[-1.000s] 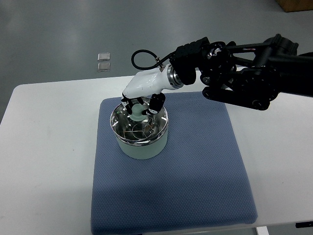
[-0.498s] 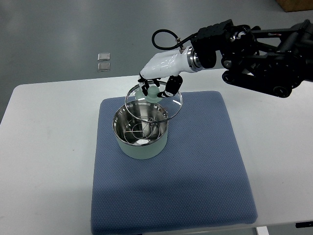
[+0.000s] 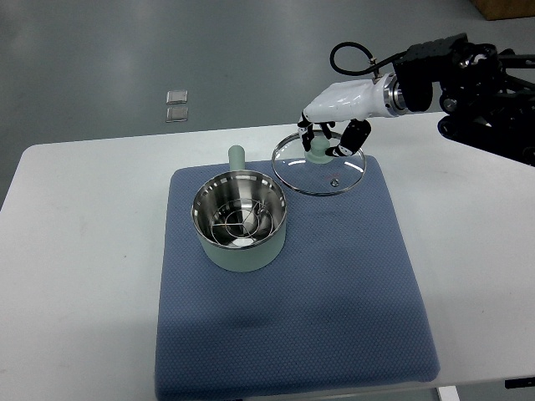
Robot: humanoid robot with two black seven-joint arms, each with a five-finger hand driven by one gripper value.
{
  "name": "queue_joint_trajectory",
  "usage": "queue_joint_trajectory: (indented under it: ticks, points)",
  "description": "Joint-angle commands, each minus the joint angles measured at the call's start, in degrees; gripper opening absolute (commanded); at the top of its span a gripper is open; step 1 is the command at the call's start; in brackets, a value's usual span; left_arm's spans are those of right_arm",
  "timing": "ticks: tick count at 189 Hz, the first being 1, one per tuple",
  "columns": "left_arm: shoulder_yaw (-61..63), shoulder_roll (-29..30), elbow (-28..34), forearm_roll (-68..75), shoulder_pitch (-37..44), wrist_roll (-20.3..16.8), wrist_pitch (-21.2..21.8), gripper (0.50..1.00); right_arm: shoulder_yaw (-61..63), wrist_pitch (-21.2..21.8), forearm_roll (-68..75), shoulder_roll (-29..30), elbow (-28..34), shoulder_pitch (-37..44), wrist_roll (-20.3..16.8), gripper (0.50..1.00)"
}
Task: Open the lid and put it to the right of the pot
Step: 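Lift the glass lid off the saucepan with the right hand, then lower the glass lid onto the mat beside the saucepan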
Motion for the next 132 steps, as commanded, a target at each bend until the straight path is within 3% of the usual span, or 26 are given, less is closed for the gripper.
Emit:
queue_joint_trajectory:
  ticks: [1,132]
  points:
    - [0.0,0.0,0.0,0.0,0.0,0.0,0.0,1.000,-0.1,0.0,-0.3,-1.0,0.1,-1.2,0.1,0.500]
    - [0.0,0.0,0.0,0.0,0.0,0.0,0.0,1.000,-1.0,-0.3,-2.0,0.9,0.7,-8.8,0.0,0.500]
